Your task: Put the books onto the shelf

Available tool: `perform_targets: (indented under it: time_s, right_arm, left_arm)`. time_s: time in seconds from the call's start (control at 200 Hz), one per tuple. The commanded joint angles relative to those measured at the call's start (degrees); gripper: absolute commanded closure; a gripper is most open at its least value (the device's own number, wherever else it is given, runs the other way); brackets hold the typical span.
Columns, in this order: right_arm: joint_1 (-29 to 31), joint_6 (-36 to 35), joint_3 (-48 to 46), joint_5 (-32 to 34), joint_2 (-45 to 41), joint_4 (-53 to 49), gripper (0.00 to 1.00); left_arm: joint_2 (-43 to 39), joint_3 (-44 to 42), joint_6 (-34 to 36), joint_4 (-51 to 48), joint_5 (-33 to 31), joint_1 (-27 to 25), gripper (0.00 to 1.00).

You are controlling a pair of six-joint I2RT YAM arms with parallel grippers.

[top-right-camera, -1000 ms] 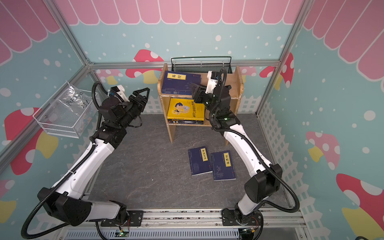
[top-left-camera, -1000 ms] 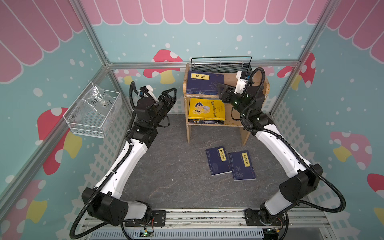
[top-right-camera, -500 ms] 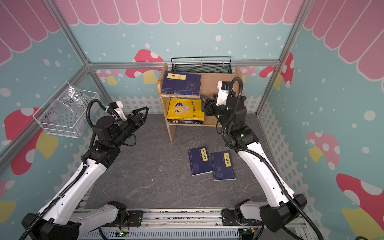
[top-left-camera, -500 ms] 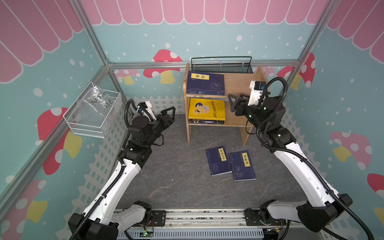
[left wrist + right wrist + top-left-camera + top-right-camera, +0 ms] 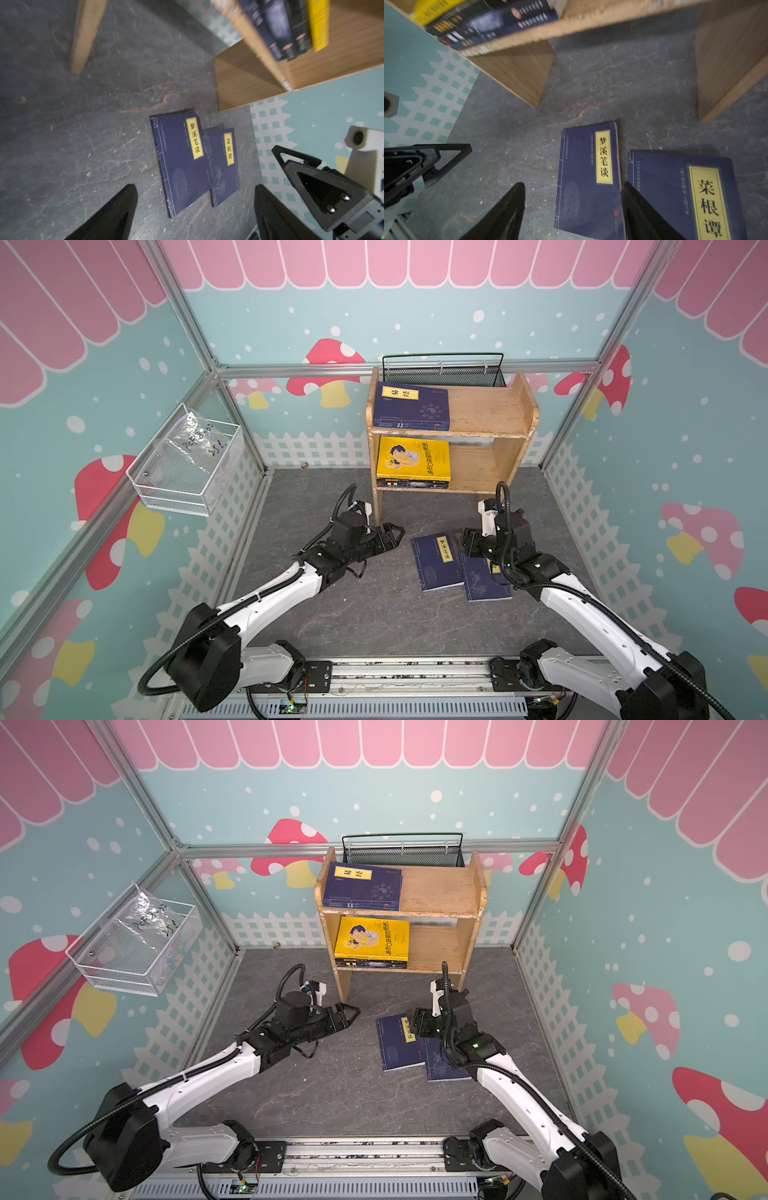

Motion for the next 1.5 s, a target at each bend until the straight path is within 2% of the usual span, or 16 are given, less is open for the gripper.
perform_targets:
  time_s: [0.0,0.155,0.335,0.44,0.67,0.881,0.946,1.026,1.196,1.401,1.496]
  right_arm:
    - [0.27,0.77,-1.39,-0.34,3.9,4.47,0.26]
    - [0.1,0.62,-1.25,-1.31,12.71,7.58,0.27]
    - [0.05,1.1,-0.93,-3.19,19.4,10.38,0.31]
    - [0.1,1.51,-1.34,-1.97,21.47,10.63,0.32]
    - [0.0,1.34,-2.22,-1.47,26.74,11.74,0.35]
    - [-0.01,-0.27,-2.35,1.04,29.03,11.61,0.36]
    - [0.01,-1.22,-2.02,-0.69,30.01,11.64,0.37]
    - [0.05,-2.58,-1.74,-5.39,31.02,12.41,0.47]
    - [-0.01,-2.44,-2.65,-13.04,27.74,14.51,0.59]
    - [-0.02,0.02,-2.97,-19.14,23.43,17.66,0.65]
    - [0.01,1.57,-2.98,-19.57,23.1,17.7,0.67]
  left_arm:
    - [3.99,0.08,-2.93,4.99,-1.56,-3.58,0.08]
    - [10.32,1.08,-3.76,6.06,-3.21,-7.49,0.07]
    - [16.56,2.05,-5.3,7.71,-3.14,-9.46,0.06]
    - [18.93,2.05,-5.9,9.31,-4.05,-10.21,0.06]
    - [24.26,3.32,-6.69,11.71,-1.86,-10.22,0.05]
    - [25.73,3.44,-6.93,13.36,-1.56,-10.31,0.05]
    - [26.16,4.19,-6.72,13.06,-1.43,-10.31,0.05]
    - [27.19,4.86,-6.66,13.25,-0.89,-10.31,0.05]
    - [29.17,4.95,-8.13,16.23,0.85,-10.31,0.05]
    - [31.29,4.78,-10.62,20.79,3.09,-10.31,0.05]
    - [31.4,4.53,-11.32,22.08,3.28,-10.31,0.05]
